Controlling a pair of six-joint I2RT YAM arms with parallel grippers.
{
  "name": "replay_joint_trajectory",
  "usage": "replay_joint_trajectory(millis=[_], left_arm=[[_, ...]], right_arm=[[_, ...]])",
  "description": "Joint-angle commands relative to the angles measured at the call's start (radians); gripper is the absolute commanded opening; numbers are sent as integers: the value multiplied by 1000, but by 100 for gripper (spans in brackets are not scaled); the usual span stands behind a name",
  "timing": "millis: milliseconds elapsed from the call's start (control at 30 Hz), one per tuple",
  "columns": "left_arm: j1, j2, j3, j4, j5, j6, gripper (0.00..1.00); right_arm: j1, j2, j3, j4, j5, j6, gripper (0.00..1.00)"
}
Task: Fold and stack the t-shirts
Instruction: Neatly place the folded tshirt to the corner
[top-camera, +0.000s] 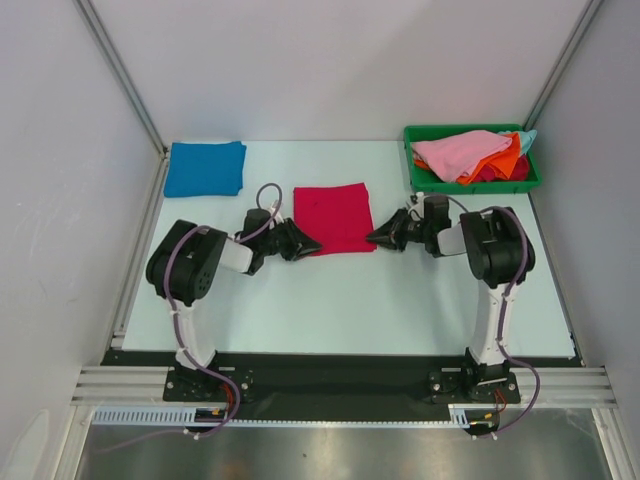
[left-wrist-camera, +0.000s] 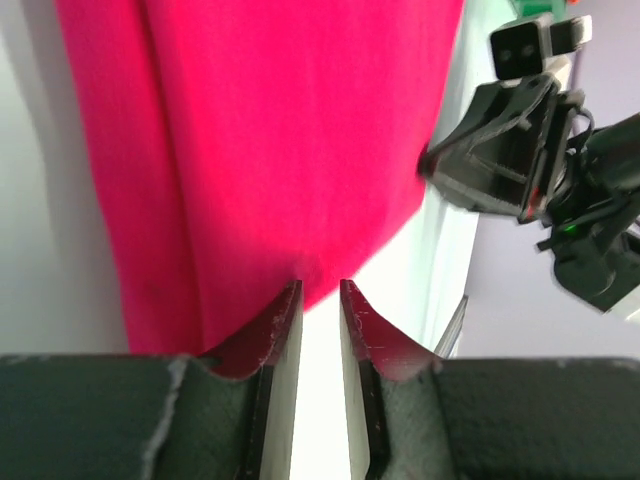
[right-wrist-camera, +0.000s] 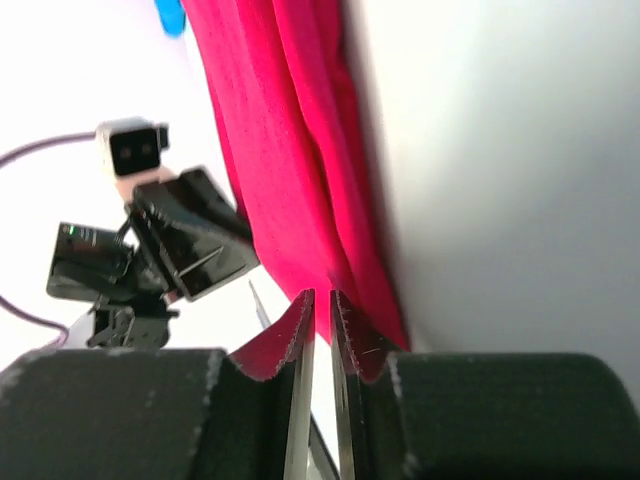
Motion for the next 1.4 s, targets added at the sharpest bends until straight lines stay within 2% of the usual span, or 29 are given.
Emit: replay_joint_trajectory(millis=[0, 100, 167, 200, 267, 367, 467, 600, 767, 933, 1033, 1067, 1133, 1300, 1367], left_arm=[[0, -129, -15, -109, 8, 97, 26], [-21, -197, 33, -189, 3, 113, 27], [-35, -201, 59, -189, -6, 107, 28], [-67, -154, 129, -180, -2, 75, 27], [-73, -140, 153, -169, -3, 50, 27], [-93, -65, 174, -82, -8, -23, 27], [-113, 39, 183, 85, -5, -105, 26], [-127, 130, 171, 185, 0, -158, 25], [-135, 150, 104, 232, 1, -163, 25], [-127, 112, 35, 262, 11, -153, 25], [-119, 58, 64, 175, 53, -79, 25], [-116, 37, 71, 98, 61, -51, 25], [-95, -69, 70, 20, 61, 37, 26], [-40, -338, 79, -416, -14, 271, 31], [-36, -471, 101, -618, -107, 384, 35]], right_arm=[[-48, -107, -30, -141, 46, -140, 17], [-45, -166, 4, -252, 66, -190, 17], [-30, -210, 23, -261, 66, -165, 17], [2, -253, 39, -244, 100, -123, 18], [10, -248, 44, -228, 114, -90, 18], [34, -199, 87, -119, 135, -35, 19], [56, -90, 182, -15, 163, 20, 19], [73, 50, 272, 93, 181, 105, 19], [74, 173, 426, 15, 244, 53, 19], [62, 256, 636, -215, 315, -114, 21], [42, 306, 772, -341, 326, -199, 22], [36, 311, 795, -367, 330, -223, 22], [36, 277, 834, -468, 368, -268, 22], [87, 127, 852, -759, 450, -467, 24], [129, 34, 833, -875, 503, -521, 30]])
